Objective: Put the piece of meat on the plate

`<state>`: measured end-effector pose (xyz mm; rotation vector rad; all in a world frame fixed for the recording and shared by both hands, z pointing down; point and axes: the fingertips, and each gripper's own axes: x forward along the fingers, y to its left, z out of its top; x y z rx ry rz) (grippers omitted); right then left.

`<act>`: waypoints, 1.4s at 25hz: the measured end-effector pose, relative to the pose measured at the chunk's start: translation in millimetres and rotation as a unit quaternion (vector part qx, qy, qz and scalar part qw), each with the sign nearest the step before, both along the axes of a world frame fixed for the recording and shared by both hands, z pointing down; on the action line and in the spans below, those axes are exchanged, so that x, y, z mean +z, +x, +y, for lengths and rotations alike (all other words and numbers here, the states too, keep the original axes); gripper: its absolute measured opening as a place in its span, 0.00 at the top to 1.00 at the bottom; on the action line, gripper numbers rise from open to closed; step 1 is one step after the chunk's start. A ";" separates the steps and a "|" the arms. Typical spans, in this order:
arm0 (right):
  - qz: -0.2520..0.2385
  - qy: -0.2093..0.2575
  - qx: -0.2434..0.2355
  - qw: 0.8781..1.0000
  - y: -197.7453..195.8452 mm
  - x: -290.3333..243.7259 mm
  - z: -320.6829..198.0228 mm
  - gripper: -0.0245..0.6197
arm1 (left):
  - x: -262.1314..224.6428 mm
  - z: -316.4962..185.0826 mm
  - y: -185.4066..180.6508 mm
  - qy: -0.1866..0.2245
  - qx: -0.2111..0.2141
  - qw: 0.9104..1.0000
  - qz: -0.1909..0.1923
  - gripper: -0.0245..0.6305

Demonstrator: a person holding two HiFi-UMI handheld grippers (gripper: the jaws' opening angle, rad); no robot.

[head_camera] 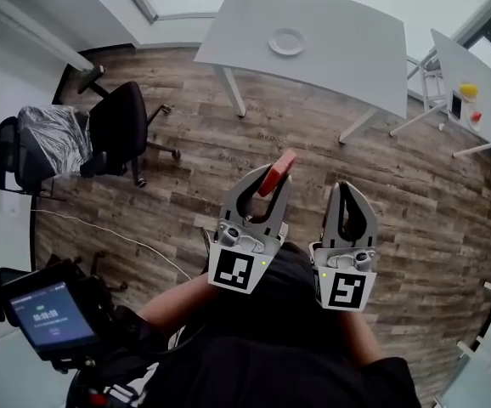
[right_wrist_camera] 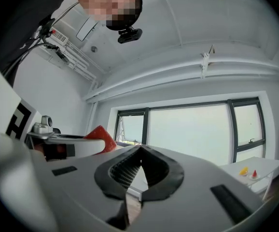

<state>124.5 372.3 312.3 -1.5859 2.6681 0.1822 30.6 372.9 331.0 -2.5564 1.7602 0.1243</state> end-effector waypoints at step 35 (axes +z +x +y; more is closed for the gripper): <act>0.019 -0.034 0.068 0.997 13.9 36.7 -171.2 0.95 | 31.1 -177.5 -18.0 -0.043 0.049 0.997 0.051 0.82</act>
